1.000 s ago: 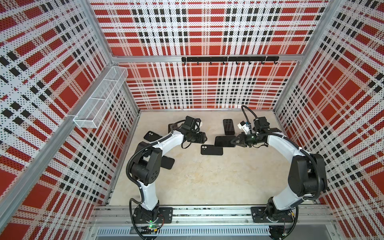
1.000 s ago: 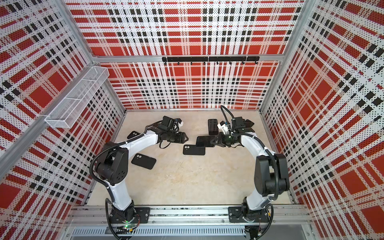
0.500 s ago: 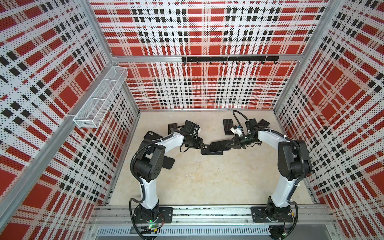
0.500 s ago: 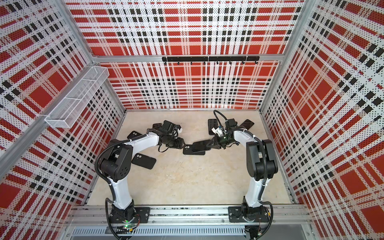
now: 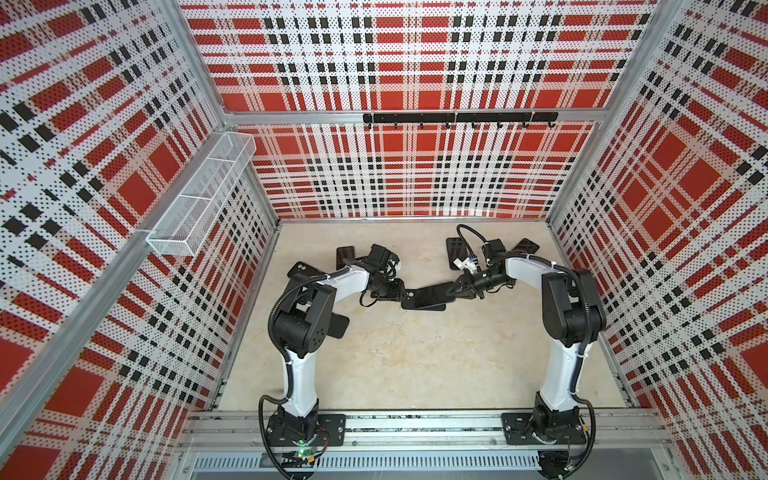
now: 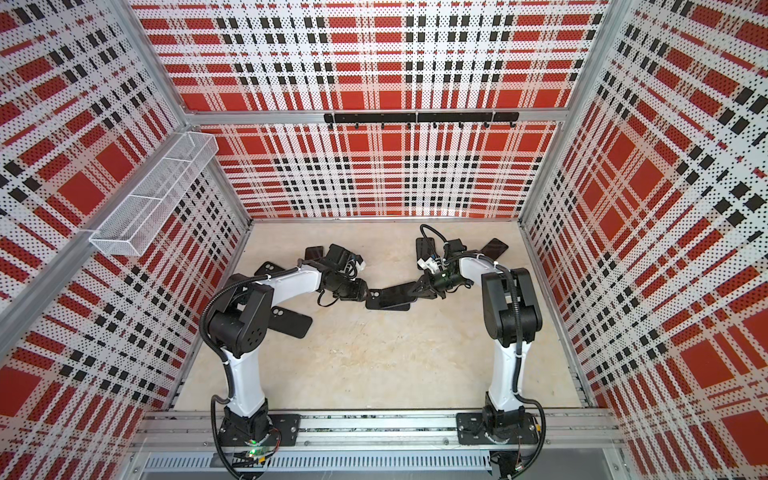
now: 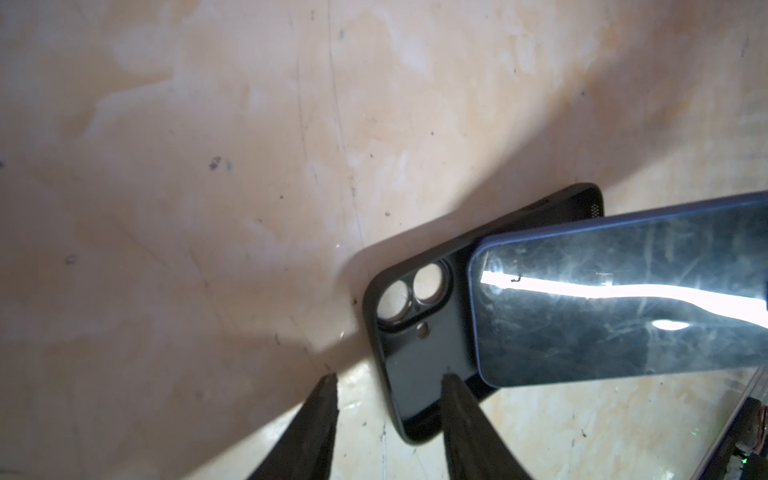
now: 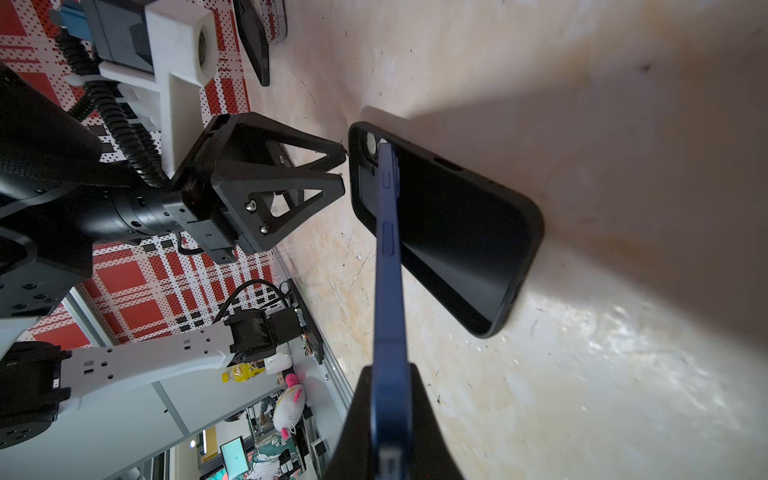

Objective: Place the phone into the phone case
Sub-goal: 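Lower the phone into the black case with the right gripper while left gripper holds case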

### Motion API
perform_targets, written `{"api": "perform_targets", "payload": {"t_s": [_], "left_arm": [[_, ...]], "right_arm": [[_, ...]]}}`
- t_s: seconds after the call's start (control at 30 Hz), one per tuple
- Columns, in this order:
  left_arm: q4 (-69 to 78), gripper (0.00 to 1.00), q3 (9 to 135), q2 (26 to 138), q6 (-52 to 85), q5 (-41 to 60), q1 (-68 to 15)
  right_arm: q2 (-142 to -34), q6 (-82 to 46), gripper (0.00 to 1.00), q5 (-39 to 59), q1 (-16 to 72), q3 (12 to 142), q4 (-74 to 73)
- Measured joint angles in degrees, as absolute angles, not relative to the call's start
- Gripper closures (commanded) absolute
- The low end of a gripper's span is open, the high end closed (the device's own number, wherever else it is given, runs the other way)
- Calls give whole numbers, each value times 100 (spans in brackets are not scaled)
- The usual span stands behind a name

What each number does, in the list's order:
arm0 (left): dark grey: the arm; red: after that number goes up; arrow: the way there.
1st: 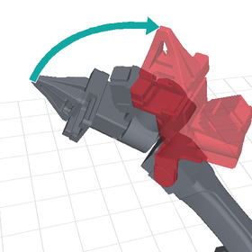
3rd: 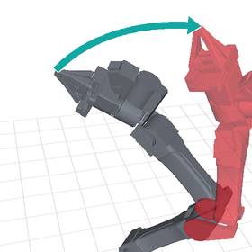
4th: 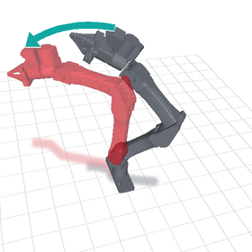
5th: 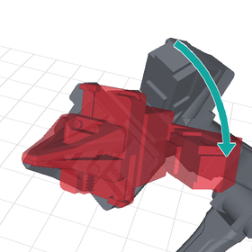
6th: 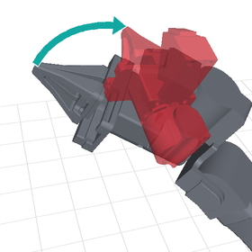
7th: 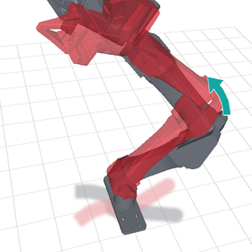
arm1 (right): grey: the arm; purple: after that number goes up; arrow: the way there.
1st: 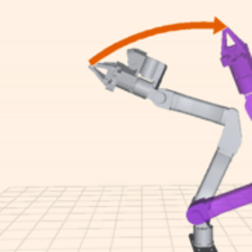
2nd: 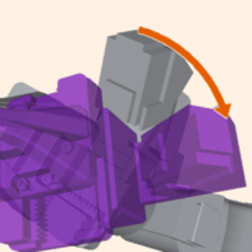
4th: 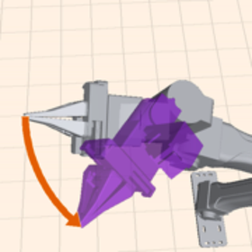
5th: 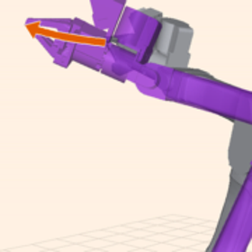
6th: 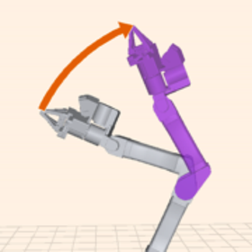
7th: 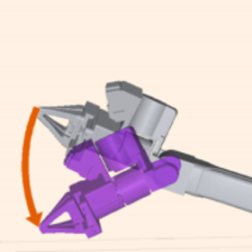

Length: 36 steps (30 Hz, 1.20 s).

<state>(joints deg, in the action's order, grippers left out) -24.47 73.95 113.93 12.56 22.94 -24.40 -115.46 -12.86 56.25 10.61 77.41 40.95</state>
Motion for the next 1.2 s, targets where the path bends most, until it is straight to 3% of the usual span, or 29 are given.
{"api": "perform_targets", "payload": {"t_s": [0.73,0.83,1.03,1.2], "left_arm": [[-2316,56,7325,11493,1372,2810,-2451],[-2316,56,7325,11493,1391,2821,-2456],[-2314,55,7325,11493,1406,2834,-2458],[-2311,55,7325,11493,1409,2825,-2471]], "right_arm": [[-12291,-1627,91,6248,1306,8001,3544],[-12324,-1669,87,6263,1352,8018,3474],[-12488,-1737,68,5817,1441,8042,3557],[-12523,-1726,62,5568,1516,8075,3701]]}}
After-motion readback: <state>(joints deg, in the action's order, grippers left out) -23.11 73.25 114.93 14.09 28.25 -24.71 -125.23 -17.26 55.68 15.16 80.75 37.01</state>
